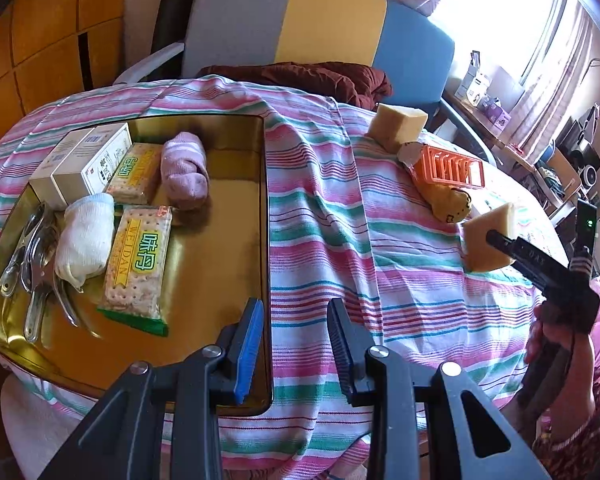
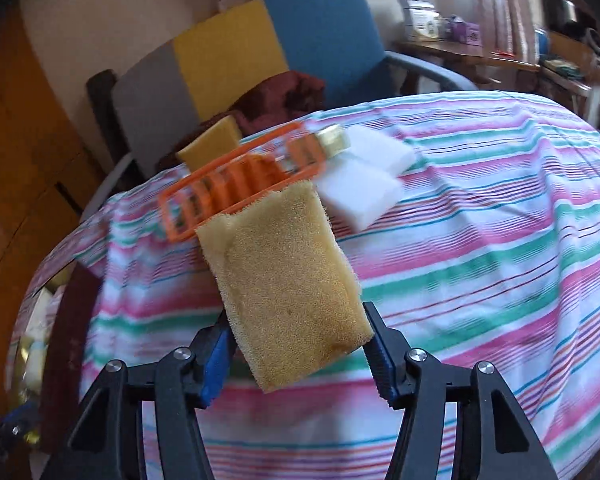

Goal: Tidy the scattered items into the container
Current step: 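Grasp the yellow sponge with the right tool and lift it, then grasp the sponge with the left tool while the right tool opens and releases it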

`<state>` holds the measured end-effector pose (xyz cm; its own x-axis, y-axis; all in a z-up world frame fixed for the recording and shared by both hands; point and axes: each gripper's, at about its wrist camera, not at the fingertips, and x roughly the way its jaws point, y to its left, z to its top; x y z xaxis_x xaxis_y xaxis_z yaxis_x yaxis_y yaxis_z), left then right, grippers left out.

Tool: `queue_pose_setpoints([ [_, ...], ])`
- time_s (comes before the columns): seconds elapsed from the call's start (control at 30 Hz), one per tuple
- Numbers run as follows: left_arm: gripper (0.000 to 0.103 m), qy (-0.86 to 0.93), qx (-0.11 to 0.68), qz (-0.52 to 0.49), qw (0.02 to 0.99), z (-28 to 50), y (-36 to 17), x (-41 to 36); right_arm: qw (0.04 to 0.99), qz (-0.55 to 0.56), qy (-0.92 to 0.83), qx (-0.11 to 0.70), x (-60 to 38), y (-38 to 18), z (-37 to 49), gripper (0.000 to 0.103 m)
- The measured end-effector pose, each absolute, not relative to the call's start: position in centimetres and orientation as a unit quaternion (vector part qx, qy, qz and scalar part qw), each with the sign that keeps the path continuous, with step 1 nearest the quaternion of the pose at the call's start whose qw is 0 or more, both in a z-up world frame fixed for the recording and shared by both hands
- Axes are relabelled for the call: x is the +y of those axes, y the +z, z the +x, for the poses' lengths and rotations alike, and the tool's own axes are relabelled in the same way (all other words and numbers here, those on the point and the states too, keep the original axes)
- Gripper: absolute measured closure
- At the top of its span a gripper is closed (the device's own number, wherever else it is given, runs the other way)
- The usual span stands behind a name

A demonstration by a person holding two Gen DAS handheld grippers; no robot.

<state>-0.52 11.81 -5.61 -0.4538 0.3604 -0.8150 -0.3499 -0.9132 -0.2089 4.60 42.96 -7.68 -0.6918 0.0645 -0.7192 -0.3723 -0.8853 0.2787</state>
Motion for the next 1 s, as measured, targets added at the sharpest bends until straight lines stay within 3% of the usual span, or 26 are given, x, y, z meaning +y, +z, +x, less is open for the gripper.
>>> queue_pose_setpoints([
  [0.3, 0.07, 0.852, -0.023, -0.482, 0.202, -0.5, -5.7, 10.8, -0.003, -0.384, 0.902, 0.2, 34.4, -5.8, 1.8, 0.039],
  [0.37, 0.07, 0.853, -0.023, -0.481, 0.201, -0.4, -5.6, 10.7, -0.032, -0.38, 0.902, 0.202, 33.1, -5.5, 1.3, 0.022],
  [0.47, 0.07, 0.856, -0.022, -0.477, 0.199, -0.3, -5.5, 10.7, -0.024, -0.345, 0.917, 0.2, 33.0, -4.7, 2.0, 0.014],
  [0.7, 0.07, 0.856, -0.01, -0.471, 0.213, -0.3, -5.3, 11.9, 0.138, -0.347, 0.906, 0.2, 40.3, -6.2, 1.4, 0.014],
  [0.8, 0.07, 0.859, 0.01, -0.46, 0.224, 0.1, -5.0, 13.2, 0.146, -0.367, 0.897, 0.196, 42.6, -7.5, -0.8, 0.016],
  [0.9, 0.07, 0.862, 0.03, -0.45, 0.232, 0.4, -4.6, 14.2, 0.134, -0.376, 0.898, 0.187, 43.4, -8.3, -2.7, 0.022],
  [1.0, 0.07, 0.861, 0.037, -0.448, 0.236, 0.3, -4.5, 14.7, 0.128, -0.398, 0.893, 0.168, 43.2, -9.2, -4.8, 0.034],
])
